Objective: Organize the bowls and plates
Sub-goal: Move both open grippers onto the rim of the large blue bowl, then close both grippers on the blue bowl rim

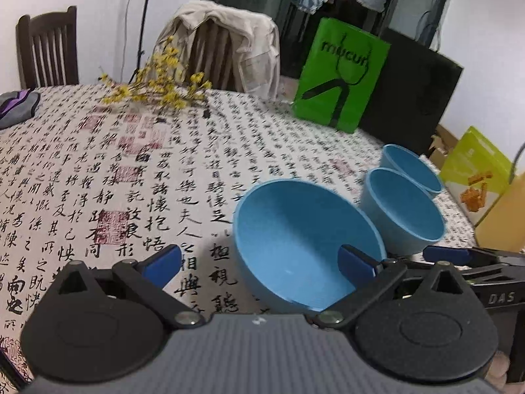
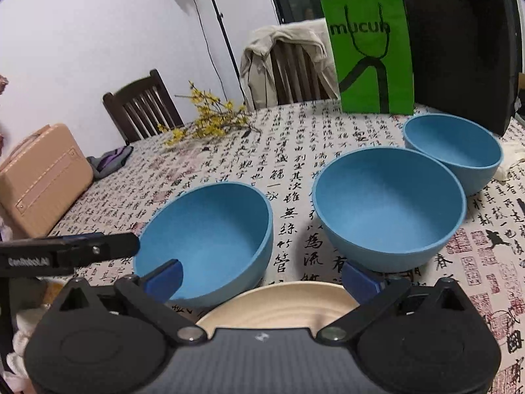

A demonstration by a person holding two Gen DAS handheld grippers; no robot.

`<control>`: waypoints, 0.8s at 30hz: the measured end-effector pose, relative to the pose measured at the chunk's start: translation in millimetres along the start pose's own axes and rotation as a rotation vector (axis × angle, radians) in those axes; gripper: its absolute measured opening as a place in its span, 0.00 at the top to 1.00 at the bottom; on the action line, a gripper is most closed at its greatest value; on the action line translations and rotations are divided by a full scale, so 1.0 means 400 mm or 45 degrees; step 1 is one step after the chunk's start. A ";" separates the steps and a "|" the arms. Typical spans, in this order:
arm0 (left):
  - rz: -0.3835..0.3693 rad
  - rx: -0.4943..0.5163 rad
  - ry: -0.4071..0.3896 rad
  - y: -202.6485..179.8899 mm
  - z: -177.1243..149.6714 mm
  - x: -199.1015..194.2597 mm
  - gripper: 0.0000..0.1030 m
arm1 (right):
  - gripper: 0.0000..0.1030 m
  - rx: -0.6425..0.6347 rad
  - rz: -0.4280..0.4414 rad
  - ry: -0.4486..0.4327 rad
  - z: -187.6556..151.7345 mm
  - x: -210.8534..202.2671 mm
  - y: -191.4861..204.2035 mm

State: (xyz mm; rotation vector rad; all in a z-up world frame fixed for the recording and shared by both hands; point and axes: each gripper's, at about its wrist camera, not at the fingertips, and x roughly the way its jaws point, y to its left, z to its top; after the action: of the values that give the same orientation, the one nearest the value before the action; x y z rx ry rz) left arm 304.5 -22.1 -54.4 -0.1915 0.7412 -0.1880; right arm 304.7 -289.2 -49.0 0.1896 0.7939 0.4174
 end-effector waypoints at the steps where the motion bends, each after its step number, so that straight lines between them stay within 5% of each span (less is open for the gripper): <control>1: 0.006 -0.012 0.011 0.003 0.004 0.009 0.00 | 0.00 -0.004 -0.003 0.009 0.004 0.008 0.003; 15: 0.047 -0.088 0.132 0.023 0.024 0.093 0.00 | 0.06 -0.070 -0.083 0.150 0.031 0.116 0.032; 24: 0.061 -0.094 0.174 0.026 0.028 0.133 0.06 | 0.23 -0.074 -0.118 0.193 0.036 0.152 0.022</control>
State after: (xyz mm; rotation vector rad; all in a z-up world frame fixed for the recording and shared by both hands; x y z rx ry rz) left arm 351.8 -23.5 -83.4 -0.2324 0.8889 -0.1290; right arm 350.6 -255.0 -75.6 0.0672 0.9348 0.3695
